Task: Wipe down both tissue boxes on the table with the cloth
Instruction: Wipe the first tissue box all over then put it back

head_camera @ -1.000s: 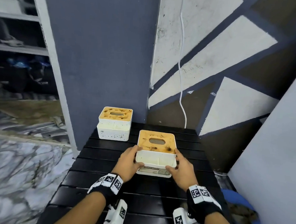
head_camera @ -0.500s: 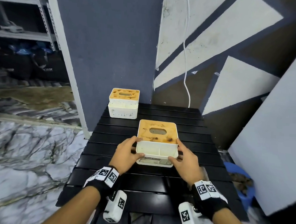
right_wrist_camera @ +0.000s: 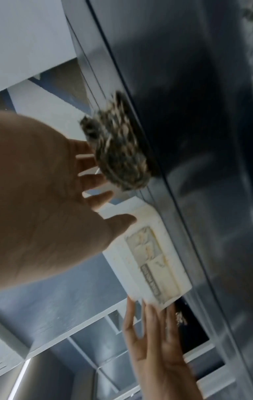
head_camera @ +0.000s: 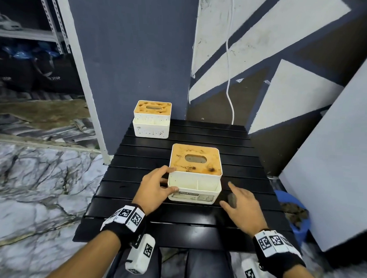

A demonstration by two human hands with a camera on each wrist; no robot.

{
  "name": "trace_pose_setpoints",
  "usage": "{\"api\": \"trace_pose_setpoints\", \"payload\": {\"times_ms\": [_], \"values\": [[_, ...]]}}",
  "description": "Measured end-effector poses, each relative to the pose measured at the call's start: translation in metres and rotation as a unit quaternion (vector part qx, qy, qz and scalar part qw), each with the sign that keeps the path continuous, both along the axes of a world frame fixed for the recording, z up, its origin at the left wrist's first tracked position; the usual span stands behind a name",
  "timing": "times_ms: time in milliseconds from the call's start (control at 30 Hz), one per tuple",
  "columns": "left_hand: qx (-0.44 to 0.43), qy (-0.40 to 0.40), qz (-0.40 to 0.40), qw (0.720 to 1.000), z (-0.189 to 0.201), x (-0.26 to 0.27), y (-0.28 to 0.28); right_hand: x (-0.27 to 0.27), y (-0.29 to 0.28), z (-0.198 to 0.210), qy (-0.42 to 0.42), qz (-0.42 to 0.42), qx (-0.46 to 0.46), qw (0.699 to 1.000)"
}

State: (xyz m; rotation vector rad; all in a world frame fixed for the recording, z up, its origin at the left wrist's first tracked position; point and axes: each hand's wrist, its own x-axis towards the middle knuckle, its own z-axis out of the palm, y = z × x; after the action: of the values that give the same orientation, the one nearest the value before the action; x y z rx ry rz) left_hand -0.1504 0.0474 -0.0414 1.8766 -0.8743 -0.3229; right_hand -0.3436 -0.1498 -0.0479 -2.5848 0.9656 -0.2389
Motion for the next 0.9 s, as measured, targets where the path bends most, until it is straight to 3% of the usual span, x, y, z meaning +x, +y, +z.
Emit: {"api": "trace_pose_setpoints", "payload": {"times_ms": [100,333,433,567,667,800,900], "values": [[-0.001,0.003,-0.002,1.000,-0.001,0.001,0.000,-0.011,-0.007,-0.020,0.089,0.002,-0.035,0.995],[-0.004,0.006,-0.002,1.000,-0.002,0.000,0.001,-0.011,-0.007,-0.037,0.005,0.012,-0.086,0.996],[-0.001,0.018,-0.009,1.000,0.000,-0.001,0.002,-0.008,-0.013,-0.033,-0.005,0.016,-0.055,0.998],[-0.007,0.025,-0.004,1.000,0.007,0.002,0.003,-0.002,-0.027,-0.002,-0.100,-0.051,0.067,0.991],[-0.021,0.029,0.019,0.999,0.019,0.010,-0.002,0.010,-0.030,0.035,-0.178,-0.094,0.102,0.974],[-0.022,0.049,0.054,0.997,0.035,0.023,-0.024,0.039,-0.022,0.080,-0.239,-0.046,0.087,0.966],[-0.009,0.074,0.071,0.995,0.040,0.032,-0.044,0.062,-0.009,0.086,-0.220,0.050,0.023,0.974]]}}
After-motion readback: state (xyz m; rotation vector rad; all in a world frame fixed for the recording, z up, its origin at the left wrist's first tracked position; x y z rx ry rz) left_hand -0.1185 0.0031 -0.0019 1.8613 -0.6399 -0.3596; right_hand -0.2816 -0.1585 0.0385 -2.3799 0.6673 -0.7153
